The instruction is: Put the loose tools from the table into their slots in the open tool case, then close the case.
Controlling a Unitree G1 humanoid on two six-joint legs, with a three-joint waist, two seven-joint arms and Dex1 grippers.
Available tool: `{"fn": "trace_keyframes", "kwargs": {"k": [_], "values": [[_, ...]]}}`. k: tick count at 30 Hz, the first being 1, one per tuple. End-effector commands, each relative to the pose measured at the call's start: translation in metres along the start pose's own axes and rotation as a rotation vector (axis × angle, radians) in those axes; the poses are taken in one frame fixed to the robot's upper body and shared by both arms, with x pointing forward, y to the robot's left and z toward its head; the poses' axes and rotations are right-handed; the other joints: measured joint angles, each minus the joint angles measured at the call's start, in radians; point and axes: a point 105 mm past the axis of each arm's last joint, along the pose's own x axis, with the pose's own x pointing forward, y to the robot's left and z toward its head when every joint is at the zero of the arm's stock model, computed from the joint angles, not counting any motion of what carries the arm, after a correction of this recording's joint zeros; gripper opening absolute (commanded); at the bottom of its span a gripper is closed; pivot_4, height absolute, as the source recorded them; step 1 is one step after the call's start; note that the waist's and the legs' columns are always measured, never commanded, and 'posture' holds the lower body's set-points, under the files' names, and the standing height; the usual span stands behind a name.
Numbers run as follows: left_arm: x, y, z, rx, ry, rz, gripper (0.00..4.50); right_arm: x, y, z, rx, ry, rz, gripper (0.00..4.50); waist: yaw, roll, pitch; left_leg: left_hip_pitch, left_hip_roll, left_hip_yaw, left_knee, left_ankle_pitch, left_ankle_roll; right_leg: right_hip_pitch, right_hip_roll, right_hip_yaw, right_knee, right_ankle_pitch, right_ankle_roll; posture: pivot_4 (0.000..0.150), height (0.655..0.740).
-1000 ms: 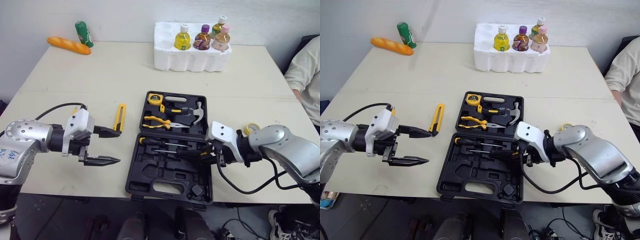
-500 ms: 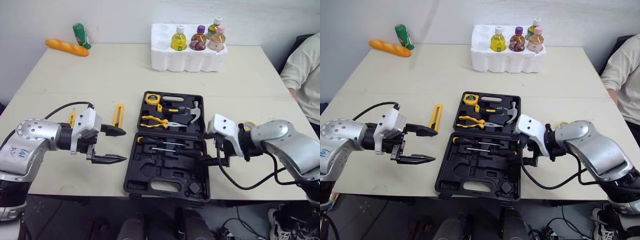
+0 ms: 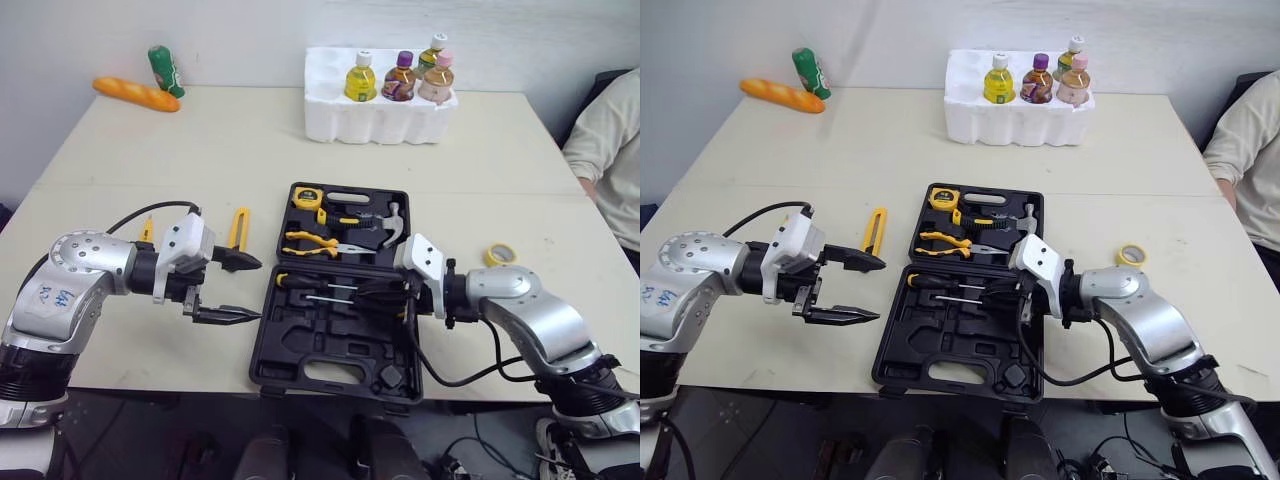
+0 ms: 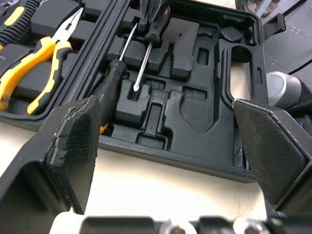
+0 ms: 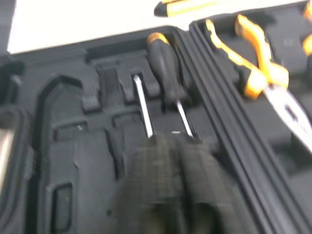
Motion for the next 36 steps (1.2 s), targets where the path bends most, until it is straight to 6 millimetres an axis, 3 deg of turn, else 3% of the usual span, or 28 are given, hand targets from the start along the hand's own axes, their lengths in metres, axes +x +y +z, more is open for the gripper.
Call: {"fn": "trace_keyframes", "kwargs": {"k": [1,14,20,24,31,36], "values": [[-0.003,0.002,0.005,0.034,0.000,0.005,4.50,-0.001,-0.002,-0.002,-0.016,0.004,-0.007,0.04,0.000,0.000,0.000,0.000,0.000,0.000,0.000,0.000,0.000,0.000,0.000,0.000,0.000,0.000,0.000,0.150,0.7367],[-0.001,0.006,0.002,0.045,0.003,0.017,4.50,0.005,0.010,-0.064,0.065,0.226,0.005,0.04,0.002,-0.002,-0.001,0.004,0.000,0.000,0.000,0.000,0.000,0.003,0.000,0.000,0.000,0.000,0.000,0.150,0.7367],[0.000,0.007,0.001,0.048,0.004,0.016,4.50,0.001,0.015,-0.089,0.040,0.328,0.003,0.04,0.002,-0.009,-0.008,0.007,0.001,-0.001,0.000,-0.001,-0.001,0.006,-0.001,0.000,-0.002,0.000,0.000,0.150,0.7367],[0.005,0.011,0.000,0.051,-0.002,0.016,4.50,0.002,0.016,-0.079,0.043,0.279,-0.005,0.04,0.006,-0.014,-0.016,0.007,0.001,-0.003,0.000,-0.001,-0.001,0.007,-0.001,0.000,-0.005,0.000,-0.001,0.150,0.7367],[0.009,0.012,0.001,0.058,-0.012,-0.003,4.50,0.005,0.012,-0.033,-0.010,0.044,-0.042,0.04,0.003,-0.014,-0.016,0.006,0.001,-0.004,-0.002,-0.002,-0.002,0.005,-0.002,0.000,-0.006,-0.001,-0.001,0.150,0.7367],[0.011,0.013,0.001,0.061,-0.013,-0.010,4.50,0.006,0.001,-0.011,0.034,-0.090,-0.095,0.04,-0.003,-0.011,-0.014,0.005,0.001,-0.002,-0.002,-0.002,-0.002,0.004,-0.001,0.000,-0.004,-0.001,-0.001,0.150,0.7367]]}}
